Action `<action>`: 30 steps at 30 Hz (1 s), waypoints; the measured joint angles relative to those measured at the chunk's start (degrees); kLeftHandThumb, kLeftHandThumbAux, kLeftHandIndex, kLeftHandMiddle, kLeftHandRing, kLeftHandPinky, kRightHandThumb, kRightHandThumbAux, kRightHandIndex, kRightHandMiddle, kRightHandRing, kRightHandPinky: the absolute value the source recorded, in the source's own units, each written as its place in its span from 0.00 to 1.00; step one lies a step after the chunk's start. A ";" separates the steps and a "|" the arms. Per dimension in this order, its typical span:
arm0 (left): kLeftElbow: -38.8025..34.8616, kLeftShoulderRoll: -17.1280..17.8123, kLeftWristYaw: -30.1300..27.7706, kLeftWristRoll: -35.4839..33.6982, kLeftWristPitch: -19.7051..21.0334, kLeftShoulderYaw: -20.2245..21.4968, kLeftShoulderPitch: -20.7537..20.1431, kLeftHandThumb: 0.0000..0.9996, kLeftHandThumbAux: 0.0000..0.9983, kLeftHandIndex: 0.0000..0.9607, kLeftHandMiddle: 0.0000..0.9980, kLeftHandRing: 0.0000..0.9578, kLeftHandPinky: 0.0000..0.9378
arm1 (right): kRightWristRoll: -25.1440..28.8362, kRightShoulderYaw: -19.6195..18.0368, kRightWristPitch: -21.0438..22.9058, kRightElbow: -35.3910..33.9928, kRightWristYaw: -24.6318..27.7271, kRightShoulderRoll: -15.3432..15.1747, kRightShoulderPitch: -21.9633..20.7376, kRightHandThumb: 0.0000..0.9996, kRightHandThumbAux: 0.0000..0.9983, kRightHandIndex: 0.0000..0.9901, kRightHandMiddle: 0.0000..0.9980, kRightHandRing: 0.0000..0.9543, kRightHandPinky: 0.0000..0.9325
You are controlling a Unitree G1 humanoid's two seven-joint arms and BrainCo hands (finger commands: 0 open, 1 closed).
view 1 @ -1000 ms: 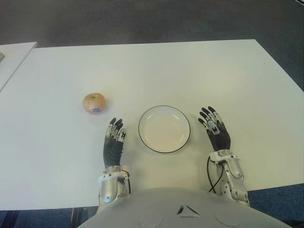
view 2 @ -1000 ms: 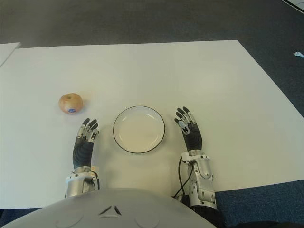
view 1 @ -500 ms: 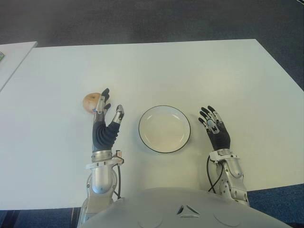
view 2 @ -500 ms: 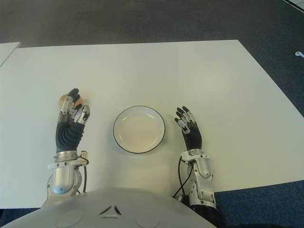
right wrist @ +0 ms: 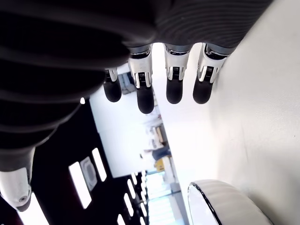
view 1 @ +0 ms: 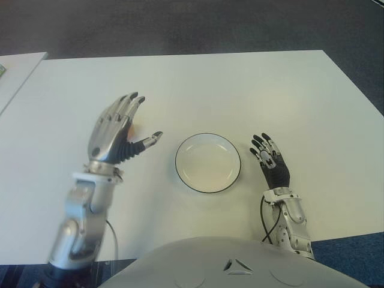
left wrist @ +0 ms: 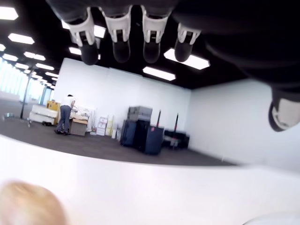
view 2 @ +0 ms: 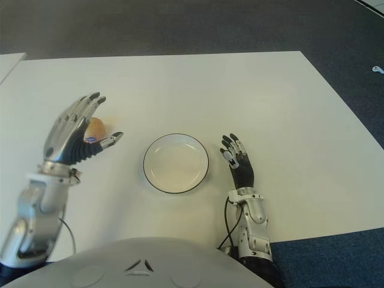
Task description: Put the apples into the plate.
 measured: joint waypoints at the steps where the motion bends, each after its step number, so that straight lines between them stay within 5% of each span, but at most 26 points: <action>1: 1.75 1.96 -0.88 1.23 -0.79 0.01 -1.27 0.26 0.31 0.09 0.00 0.00 0.01 | -0.14 0.03 -0.03 0.37 -0.01 -0.03 -0.19 0.28 0.58 0.08 0.17 0.10 0.04; 5: 10.81 9.50 -2.03 3.37 -5.55 -0.41 -7.34 0.24 0.31 0.07 0.00 0.00 0.00 | -0.55 -0.04 -0.02 1.65 -0.05 -0.33 -1.40 0.28 0.57 0.08 0.16 0.10 0.05; 9: 15.79 13.42 -4.38 3.43 -7.59 -0.60 -12.19 0.24 0.33 0.05 0.00 0.00 0.00 | -0.57 -0.14 -0.03 2.65 -0.02 -0.71 -2.19 0.28 0.57 0.08 0.16 0.10 0.08; 16: 20.02 15.70 -10.07 2.13 -8.92 -1.62 -16.24 0.27 0.31 0.01 0.00 0.00 0.00 | -0.41 -0.48 -0.03 3.63 0.25 -1.04 -2.86 0.30 0.58 0.09 0.16 0.10 0.07; 30: 37.21 19.82 -11.14 1.20 -14.66 -6.43 -23.66 0.31 0.31 0.00 0.00 0.00 0.00 | -0.39 -1.57 -1.14 5.64 0.41 -1.29 -4.25 0.31 0.57 0.12 0.18 0.12 0.09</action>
